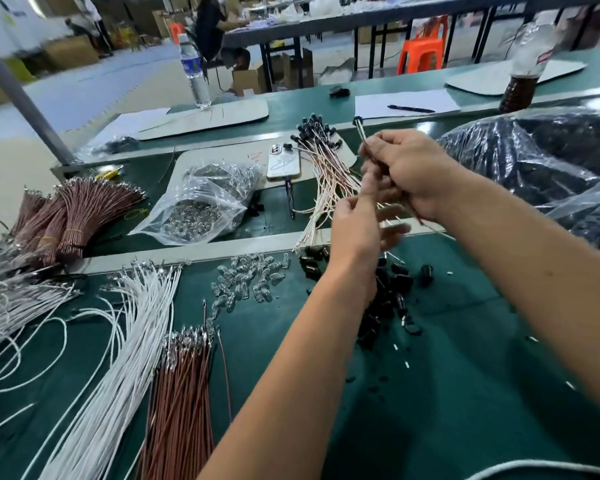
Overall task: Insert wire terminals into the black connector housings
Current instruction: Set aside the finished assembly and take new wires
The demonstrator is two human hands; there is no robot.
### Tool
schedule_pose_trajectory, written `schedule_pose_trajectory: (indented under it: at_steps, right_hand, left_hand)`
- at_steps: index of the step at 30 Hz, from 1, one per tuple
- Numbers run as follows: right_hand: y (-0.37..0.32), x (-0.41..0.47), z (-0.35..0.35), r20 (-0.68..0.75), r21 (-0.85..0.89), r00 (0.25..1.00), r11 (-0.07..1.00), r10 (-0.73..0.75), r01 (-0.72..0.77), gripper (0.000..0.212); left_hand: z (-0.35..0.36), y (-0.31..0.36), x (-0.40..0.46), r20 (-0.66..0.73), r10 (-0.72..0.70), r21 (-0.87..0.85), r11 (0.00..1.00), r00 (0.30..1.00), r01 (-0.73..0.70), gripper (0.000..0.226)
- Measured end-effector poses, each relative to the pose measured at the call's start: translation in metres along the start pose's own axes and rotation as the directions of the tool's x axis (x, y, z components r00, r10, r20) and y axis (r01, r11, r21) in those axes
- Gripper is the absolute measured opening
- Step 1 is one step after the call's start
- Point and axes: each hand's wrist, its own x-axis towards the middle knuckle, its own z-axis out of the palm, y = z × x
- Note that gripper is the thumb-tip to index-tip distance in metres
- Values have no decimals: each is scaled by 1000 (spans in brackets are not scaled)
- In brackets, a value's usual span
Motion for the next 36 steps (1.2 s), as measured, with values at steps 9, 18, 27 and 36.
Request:
schedule_pose_trajectory:
  at_steps: [9,18,27,36]
  right_hand:
    - [17,148,21,-101,-411,991,911,-90,41,23]
    - [45,243,37,-72,-908,934,411,-350,84,20]
    - [62,183,30,65,-993,977,84,-202,83,29]
    - [31,21,59,325,-853,913,340,-248,396,18]
  left_hand:
    - [-16,10,76,-257,158,250,964,954,-92,16]
    - [-28,30,125,-413,180,179,977,893,-115,6]
    - [-30,29,94,-470,168,193,978,867,-85,8]
    - [-78,17,-7,-453,211,301,951,866,-74,9]
